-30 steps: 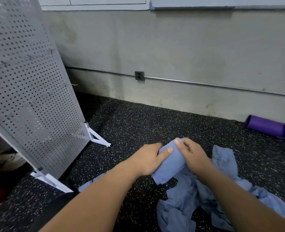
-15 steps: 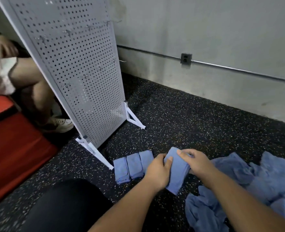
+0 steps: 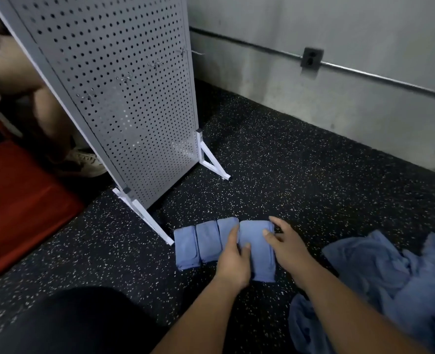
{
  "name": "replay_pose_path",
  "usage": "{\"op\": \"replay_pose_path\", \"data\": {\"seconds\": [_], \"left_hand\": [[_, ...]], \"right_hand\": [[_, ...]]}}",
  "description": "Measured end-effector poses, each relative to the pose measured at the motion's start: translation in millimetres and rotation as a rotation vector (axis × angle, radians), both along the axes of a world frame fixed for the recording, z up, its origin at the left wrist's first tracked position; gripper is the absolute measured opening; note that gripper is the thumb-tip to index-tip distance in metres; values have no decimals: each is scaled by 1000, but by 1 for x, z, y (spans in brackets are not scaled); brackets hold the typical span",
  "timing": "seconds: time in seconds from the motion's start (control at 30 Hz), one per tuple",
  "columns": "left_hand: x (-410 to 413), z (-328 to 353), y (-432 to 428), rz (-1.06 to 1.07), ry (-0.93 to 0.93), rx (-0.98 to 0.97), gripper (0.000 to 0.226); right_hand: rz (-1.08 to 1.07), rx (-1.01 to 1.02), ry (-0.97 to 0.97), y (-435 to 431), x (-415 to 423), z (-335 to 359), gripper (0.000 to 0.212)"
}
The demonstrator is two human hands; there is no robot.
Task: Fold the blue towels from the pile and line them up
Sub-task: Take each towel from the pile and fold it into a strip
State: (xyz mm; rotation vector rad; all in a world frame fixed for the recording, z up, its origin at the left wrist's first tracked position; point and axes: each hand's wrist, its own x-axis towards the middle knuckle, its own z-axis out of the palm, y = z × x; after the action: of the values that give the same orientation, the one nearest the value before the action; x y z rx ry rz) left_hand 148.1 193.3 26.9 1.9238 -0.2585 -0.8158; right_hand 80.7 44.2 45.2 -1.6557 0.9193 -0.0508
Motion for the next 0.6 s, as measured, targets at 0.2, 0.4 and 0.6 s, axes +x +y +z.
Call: {"op": "replay_pose_path", "data": {"seconds": [0.2,0.4,0.6], "left_hand": [[28,-44,-10,64,20,-26,57],[52,-82,-31,90,45,-15,52],[62,-109,-47,-15,52,97,71]], "right_hand": [[84,67,-29,-4,20,-40,62],[74,-13,-4,-16,39,-87,50],[33,-60,36,-44,60,-130,46]]}}
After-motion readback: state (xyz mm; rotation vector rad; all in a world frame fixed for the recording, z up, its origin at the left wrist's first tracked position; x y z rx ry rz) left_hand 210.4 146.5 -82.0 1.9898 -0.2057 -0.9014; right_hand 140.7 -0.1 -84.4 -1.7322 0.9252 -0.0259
